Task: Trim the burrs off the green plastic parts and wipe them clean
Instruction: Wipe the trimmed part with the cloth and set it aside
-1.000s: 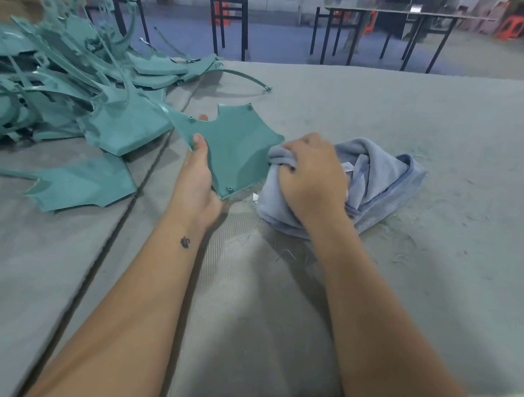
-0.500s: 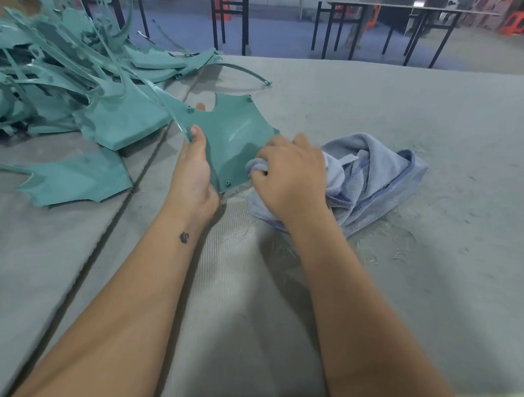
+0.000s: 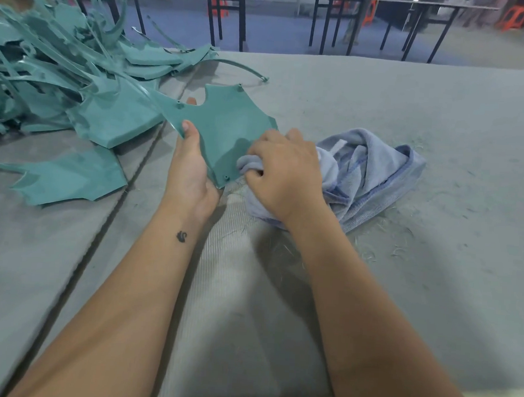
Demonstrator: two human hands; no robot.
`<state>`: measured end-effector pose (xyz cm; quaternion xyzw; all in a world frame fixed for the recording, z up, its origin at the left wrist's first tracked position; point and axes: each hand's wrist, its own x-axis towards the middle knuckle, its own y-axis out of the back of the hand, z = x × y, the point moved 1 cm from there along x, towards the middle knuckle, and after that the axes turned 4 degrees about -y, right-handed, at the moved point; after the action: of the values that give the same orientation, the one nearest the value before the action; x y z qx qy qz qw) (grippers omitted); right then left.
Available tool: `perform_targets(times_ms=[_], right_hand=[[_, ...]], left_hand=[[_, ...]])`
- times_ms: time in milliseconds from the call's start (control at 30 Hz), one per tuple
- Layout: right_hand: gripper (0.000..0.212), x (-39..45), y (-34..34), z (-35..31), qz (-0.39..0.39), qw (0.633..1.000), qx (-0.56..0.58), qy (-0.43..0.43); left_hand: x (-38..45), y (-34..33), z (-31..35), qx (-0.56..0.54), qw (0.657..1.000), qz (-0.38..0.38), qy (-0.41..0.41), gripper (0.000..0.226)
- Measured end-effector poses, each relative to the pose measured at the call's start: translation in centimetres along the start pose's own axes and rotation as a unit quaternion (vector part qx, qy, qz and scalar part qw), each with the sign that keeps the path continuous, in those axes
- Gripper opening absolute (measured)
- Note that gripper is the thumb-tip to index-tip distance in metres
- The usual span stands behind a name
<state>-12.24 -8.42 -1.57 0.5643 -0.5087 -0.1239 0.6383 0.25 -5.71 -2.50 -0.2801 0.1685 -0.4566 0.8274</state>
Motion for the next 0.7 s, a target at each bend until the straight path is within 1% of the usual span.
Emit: perform_targets(times_ms=[67, 133, 167, 200, 233, 267, 300, 333, 367, 400, 433, 467, 500, 533, 567, 600, 667, 700], right_hand=[[0.026, 0.0, 0.4, 0.9, 0.045, 0.996, 0.021, -0.068], [0.025, -0.1, 1.0, 2.1, 0.112, 0.975, 0.105, -0.158], [0.024, -0.1, 1.3, 2.7, 0.147, 0.954, 0.154, -0.209], [0.022, -0.1, 1.6, 3.3, 0.185, 0.927, 0.206, -0.254], [0.020, -0.2, 1.9, 3.7, 0.230, 0.894, 0.262, -0.281], [0.018, -0.4, 2.2, 3.8, 0.278, 0.864, 0.307, -0.288], [0.017, -0.7, 2.6, 3.7, 0.318, 0.844, 0.327, -0.281], [0.017, -0.9, 2.8, 3.4, 0.338, 0.841, 0.326, -0.268], [0.020, -1.1, 2.8, 3.2, 0.338, 0.851, 0.314, -0.249], [0.023, -1.1, 2.7, 3.0, 0.318, 0.871, 0.298, -0.226], [0.026, -1.0, 2.5, 2.7, 0.279, 0.896, 0.285, -0.197], [0.025, -0.8, 2.3, 2.4, 0.224, 0.916, 0.288, -0.166], [0.022, -0.5, 2.0, 2.2, 0.158, 0.928, 0.305, -0.142], [0.019, -0.3, 1.6, 1.9, 0.093, 0.932, 0.326, -0.126], [0.018, -0.3, 1.3, 1.8, 0.051, 0.932, 0.337, -0.119], [0.017, -0.3, 1.1, 1.7, 0.042, 0.932, 0.339, -0.119], [0.013, -0.5, 1.0, 1.9, 0.072, 0.925, 0.350, -0.128], [0.015, -0.5, 1.0, 2.1, 0.079, 0.919, 0.362, -0.137]], left_hand=[[0.0, 0.0, 0.3, 0.016, 1.000, 0.006, -0.018, 0.048], [0.0, 0.3, 0.7, 0.051, 0.998, 0.005, -0.040, 0.039], [0.0, 0.4, 0.9, 0.068, 0.997, 0.001, -0.044, 0.036], [0.0, 0.5, 1.1, 0.081, 0.996, -0.004, -0.043, 0.036], [0.0, 0.5, 1.2, 0.093, 0.995, -0.005, -0.042, 0.037], [0.0, 0.6, 1.3, 0.103, 0.994, -0.004, -0.042, 0.036], [-0.1, 0.6, 1.4, 0.109, 0.993, -0.001, -0.043, 0.035], [-0.1, 0.6, 1.5, 0.112, 0.993, 0.000, -0.046, 0.031], [-0.1, 0.6, 1.6, 0.116, 0.992, 0.001, -0.050, 0.027], [-0.2, 0.6, 1.7, 0.121, 0.991, 0.002, -0.055, 0.024], [-0.2, 0.6, 1.7, 0.127, 0.990, 0.002, -0.060, 0.023], [-0.3, 0.7, 1.8, 0.129, 0.990, 0.001, -0.063, 0.023], [-0.3, 0.7, 1.8, 0.126, 0.990, 0.002, -0.065, 0.023], [-0.3, 0.8, 1.8, 0.121, 0.990, 0.003, -0.068, 0.023], [-0.4, 0.7, 1.9, 0.118, 0.991, 0.005, -0.070, 0.024], [-0.4, 0.7, 1.9, 0.115, 0.991, 0.008, -0.071, 0.025], [-0.5, 0.6, 2.0, 0.110, 0.991, 0.011, -0.076, 0.026], [-0.5, 0.6, 2.0, 0.110, 0.991, 0.008, -0.077, 0.026]])
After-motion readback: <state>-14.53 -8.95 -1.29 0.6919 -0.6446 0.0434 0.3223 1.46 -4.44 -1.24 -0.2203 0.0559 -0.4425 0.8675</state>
